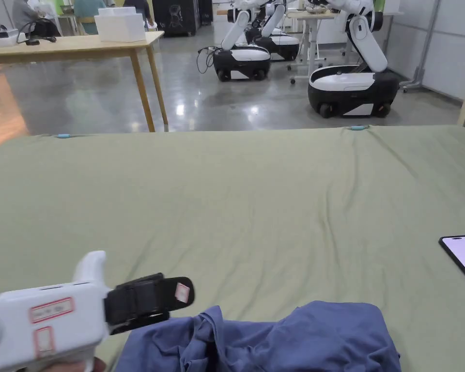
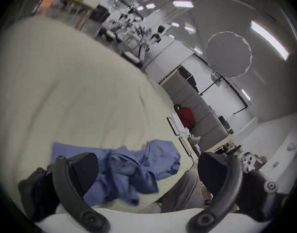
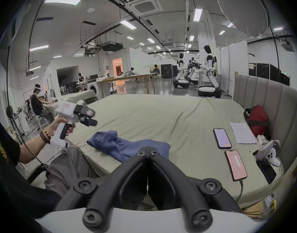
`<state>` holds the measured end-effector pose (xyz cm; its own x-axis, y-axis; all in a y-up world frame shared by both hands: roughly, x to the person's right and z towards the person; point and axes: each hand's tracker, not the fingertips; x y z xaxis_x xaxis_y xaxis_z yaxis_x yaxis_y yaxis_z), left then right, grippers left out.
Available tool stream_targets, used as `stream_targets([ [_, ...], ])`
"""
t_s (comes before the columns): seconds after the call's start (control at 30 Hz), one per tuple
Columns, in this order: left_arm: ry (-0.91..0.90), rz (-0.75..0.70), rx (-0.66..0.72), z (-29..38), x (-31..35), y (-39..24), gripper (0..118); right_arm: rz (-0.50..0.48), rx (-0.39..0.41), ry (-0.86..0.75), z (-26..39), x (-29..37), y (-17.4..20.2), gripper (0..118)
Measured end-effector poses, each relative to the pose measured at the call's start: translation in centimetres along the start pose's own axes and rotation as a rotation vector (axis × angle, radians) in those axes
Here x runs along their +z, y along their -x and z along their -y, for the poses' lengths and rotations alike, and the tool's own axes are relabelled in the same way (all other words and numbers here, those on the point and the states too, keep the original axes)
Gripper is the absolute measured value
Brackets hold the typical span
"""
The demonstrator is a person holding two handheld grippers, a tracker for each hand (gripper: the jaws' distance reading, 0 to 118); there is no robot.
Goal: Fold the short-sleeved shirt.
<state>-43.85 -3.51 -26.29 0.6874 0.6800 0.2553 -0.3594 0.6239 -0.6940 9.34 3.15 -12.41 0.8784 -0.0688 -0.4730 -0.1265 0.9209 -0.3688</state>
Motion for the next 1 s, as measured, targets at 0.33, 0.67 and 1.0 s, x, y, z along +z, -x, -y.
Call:
stream_targets([
  [0.33, 0.012, -0.14, -0.012, 4.9, 3.7, 2.3, 0, -0.014, 0.0, -0.02, -1.1, -1.1, 0.3, 1],
  [0.67, 0.25, -0.067, 0.0, 5.3, -10.0, 3.4, 0, -0.006, -0.014, -0.02, -0.9, 0.0, 0.2, 1],
  [1.0, 0.296, -0.096, 0.051, 6.8, -14.8, 3.0, 0, 0.024, -0.017, 0.004, -0.4, 0.3, -0.1, 1],
])
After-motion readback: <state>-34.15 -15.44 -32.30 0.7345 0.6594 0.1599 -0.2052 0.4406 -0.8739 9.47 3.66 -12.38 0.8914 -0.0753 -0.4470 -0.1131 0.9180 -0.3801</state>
